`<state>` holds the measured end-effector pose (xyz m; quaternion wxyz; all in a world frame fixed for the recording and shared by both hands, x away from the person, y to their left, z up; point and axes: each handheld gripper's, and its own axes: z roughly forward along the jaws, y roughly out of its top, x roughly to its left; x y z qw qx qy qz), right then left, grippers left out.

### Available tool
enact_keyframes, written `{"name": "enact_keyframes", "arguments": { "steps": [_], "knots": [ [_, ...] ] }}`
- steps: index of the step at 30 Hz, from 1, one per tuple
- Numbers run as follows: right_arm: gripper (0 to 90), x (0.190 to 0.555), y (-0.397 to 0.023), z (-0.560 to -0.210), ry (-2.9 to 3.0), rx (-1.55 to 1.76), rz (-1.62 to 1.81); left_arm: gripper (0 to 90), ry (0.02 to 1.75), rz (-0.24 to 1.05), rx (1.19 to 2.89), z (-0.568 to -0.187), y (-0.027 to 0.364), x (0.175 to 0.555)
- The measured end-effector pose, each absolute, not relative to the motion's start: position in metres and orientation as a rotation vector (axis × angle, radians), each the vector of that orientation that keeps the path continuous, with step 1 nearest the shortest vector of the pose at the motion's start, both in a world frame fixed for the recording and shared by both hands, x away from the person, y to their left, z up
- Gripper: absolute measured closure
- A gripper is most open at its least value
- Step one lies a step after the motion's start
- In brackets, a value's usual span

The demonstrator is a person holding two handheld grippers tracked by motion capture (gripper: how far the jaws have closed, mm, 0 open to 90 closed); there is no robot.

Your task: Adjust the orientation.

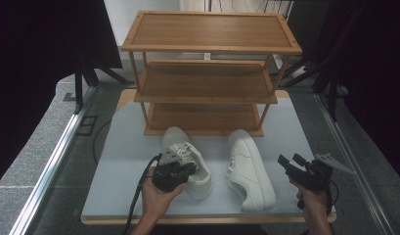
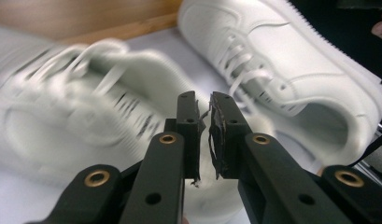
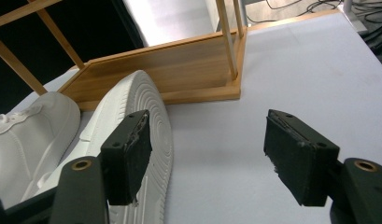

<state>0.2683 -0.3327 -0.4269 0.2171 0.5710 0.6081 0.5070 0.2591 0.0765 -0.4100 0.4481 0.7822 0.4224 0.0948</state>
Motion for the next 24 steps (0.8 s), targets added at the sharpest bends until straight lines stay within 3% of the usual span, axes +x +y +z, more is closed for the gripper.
{"name": "enact_keyframes", "arguments": {
  "steps": [9, 17, 24],
  "knots": [
    [31.4, 0.266, -0.336, -0.424, 1.664, 1.58, 1.407, 86.6, 1.062, 0.195, 2.053, -0.436, 0.054, 0.268],
    [31.4, 0.267, -0.334, -0.427, 1.668, 1.606, 1.388, 90.0, 1.108, 0.206, 2.104, -0.443, 0.074, 0.269],
    [31.4, 0.266, -0.331, -0.428, 1.672, 1.608, 1.379, 90.0, 1.173, 0.205, 2.046, -0.444, 0.109, 0.263]
  ]
}}
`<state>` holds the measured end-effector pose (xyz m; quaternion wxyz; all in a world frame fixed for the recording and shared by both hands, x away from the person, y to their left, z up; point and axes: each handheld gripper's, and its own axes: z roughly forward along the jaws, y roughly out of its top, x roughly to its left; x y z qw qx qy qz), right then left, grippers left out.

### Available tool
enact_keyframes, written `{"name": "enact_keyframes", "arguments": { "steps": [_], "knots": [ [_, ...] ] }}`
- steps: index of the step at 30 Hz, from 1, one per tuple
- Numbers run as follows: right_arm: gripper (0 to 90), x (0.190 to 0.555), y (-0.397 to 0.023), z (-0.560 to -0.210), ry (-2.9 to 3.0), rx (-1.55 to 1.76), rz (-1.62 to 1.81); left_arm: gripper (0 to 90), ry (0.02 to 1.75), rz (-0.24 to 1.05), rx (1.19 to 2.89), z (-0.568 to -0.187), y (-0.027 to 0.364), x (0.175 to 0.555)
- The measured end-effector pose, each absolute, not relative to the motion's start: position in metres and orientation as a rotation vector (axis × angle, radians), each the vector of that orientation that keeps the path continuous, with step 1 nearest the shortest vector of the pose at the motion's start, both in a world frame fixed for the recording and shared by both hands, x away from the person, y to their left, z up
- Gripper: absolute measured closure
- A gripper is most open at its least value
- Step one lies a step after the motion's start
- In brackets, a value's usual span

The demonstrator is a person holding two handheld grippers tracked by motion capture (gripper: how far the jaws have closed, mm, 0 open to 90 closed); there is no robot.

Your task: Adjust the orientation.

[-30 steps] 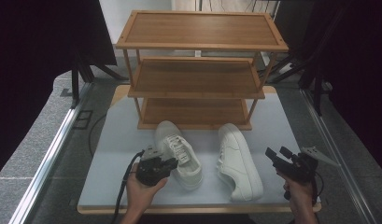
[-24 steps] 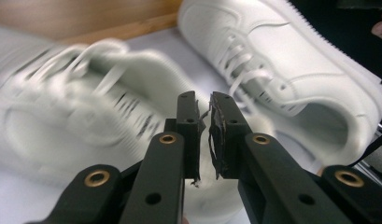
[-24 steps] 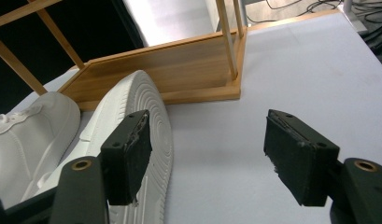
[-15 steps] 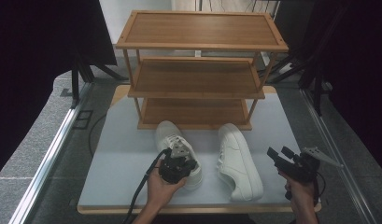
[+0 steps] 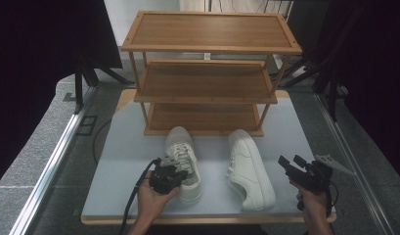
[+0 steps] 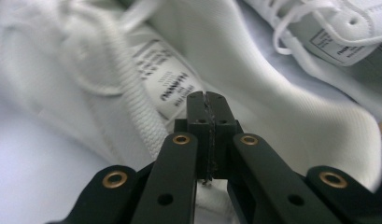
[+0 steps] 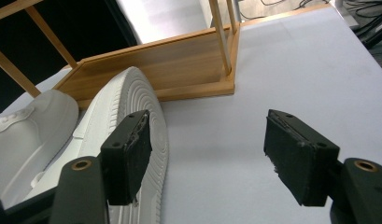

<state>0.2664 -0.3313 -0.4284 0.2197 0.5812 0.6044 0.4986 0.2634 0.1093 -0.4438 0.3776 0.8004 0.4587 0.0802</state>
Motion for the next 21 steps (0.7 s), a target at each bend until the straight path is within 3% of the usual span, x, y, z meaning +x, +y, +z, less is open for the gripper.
{"name": "enact_keyframes", "arguments": {
  "steps": [8, 16, 21],
  "knots": [
    [31.4, 0.268, -0.326, -0.428, 1.682, 1.605, 1.381, 90.0, 1.225, 0.166, 1.937, -0.445, 0.16, 0.26],
    [31.4, 0.271, -0.301, -0.421, 1.739, 1.522, 1.379, 89.3, 1.19, 0.13, 1.934, -0.444, 0.168, 0.261],
    [31.9, 0.27, -0.28, -0.414, 1.796, 1.438, 1.393, 78.9, 1.157, 0.096, 1.88, -0.44, 0.168, 0.253]
  ]
}}
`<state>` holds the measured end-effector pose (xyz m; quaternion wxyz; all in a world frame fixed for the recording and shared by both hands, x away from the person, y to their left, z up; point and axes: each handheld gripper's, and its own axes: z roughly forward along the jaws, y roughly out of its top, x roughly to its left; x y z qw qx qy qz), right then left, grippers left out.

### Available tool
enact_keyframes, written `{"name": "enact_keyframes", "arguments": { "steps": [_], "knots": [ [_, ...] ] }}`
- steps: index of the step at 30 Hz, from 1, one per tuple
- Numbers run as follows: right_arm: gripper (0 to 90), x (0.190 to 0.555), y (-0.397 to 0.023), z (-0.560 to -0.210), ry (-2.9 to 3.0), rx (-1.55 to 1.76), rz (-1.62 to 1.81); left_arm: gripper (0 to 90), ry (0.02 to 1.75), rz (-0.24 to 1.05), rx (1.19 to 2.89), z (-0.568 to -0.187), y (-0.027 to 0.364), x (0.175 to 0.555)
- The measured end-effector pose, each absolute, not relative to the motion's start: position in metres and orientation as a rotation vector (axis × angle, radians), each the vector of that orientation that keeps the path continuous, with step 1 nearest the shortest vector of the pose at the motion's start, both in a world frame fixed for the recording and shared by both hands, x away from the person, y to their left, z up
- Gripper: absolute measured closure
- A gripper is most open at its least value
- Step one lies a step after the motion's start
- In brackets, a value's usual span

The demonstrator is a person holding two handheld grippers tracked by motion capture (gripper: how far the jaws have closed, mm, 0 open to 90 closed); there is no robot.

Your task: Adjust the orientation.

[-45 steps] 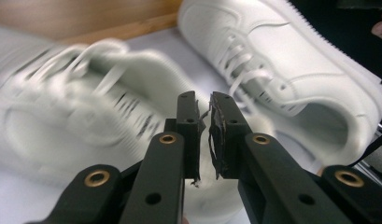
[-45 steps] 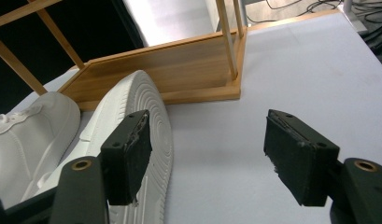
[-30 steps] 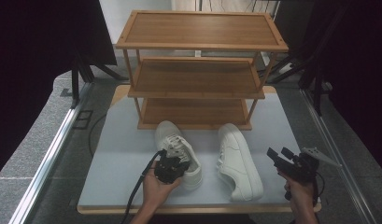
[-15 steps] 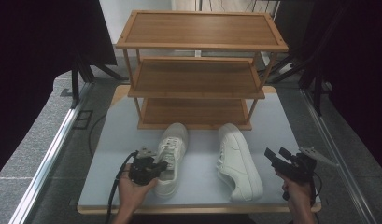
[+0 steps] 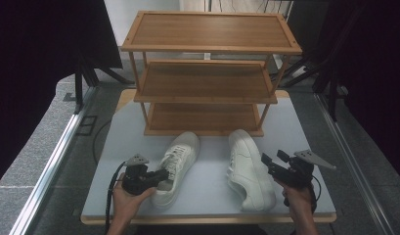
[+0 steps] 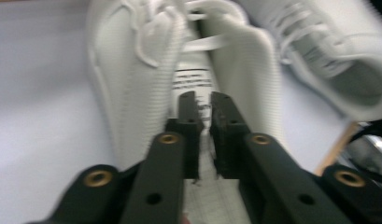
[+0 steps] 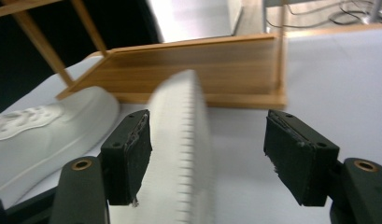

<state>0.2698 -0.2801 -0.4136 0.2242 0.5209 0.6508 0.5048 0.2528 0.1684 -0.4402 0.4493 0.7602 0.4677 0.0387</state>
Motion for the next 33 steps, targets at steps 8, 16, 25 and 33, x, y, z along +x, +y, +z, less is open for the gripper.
{"name": "enact_keyframes", "arguments": {
  "steps": [8, 16, 25, 33],
  "knots": [
    [36.8, 0.248, -0.236, -0.398, 1.98, 1.233, 1.366, 60.5, 1.118, 0.055, 1.736, -0.43, 0.161, 0.249],
    [63.5, 0.229, -0.196, -0.396, 2.184, 1.031, 1.38, 52.4, 1.118, 0.04, 1.72, -0.431, 0.158, 0.252],
    [89.0, 0.212, -0.188, -0.417, 2.374, 0.94, 1.193, 50.0, 1.099, 0.036, 1.7, -0.427, 0.159, 0.254],
    [89.2, 0.22, -0.204, -0.44, 2.42, 1.015, 1.052, 49.5, 1.126, 0.029, 1.677, -0.429, 0.167, 0.257]
  ]
}}
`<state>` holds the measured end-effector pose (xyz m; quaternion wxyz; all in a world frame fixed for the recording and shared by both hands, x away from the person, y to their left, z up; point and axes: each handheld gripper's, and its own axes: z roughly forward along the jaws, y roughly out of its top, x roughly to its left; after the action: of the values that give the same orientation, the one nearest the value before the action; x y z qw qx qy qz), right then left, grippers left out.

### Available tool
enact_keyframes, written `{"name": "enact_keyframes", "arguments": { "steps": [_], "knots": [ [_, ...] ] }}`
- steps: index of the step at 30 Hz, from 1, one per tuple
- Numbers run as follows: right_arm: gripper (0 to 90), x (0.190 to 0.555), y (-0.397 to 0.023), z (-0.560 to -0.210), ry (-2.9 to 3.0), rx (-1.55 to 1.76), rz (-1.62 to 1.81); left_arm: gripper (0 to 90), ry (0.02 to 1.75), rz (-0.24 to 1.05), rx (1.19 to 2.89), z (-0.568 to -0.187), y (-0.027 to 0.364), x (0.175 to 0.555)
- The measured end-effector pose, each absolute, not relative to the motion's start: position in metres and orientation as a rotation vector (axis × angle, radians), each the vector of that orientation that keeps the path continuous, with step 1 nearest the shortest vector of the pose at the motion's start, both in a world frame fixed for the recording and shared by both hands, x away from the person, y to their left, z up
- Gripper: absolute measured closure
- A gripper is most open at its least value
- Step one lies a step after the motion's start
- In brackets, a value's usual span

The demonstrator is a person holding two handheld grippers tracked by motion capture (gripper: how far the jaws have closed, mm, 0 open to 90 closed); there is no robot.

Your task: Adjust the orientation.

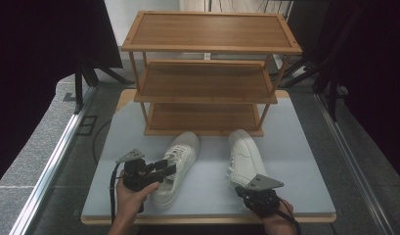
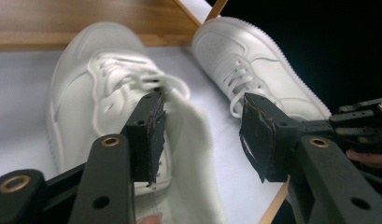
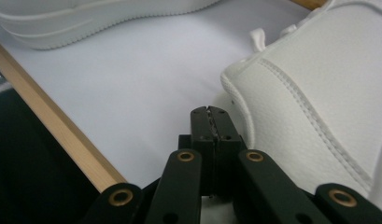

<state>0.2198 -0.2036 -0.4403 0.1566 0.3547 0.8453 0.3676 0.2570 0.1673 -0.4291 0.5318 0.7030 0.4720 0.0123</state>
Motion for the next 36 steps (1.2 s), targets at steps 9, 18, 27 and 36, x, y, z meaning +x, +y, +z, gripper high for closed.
{"name": "enact_keyframes", "arguments": {
  "steps": [9, 18, 27, 36],
  "knots": [
    [89.2, 0.23, -0.228, -0.43, 2.426, 1.056, 1.15, 50.6, 1.157, 0.045, 1.588, -0.428, 0.18, 0.248],
    [88.4, 0.239, -0.282, -0.424, 2.209, 1.219, 1.212, 50.6, 1.171, 0.004, 1.581, -0.435, 0.18, 0.244],
    [81.7, 0.248, -0.347, -0.441, 2.057, 1.495, 1.372, 50.4, 1.166, -0.015, 1.61, -0.439, 0.172, 0.246],
    [87.1, 0.225, -0.293, -0.41, 2.124, 1.221, 1.339, 50.3, 1.175, -0.017, 1.597, -0.44, 0.177, 0.247]
  ]
}}
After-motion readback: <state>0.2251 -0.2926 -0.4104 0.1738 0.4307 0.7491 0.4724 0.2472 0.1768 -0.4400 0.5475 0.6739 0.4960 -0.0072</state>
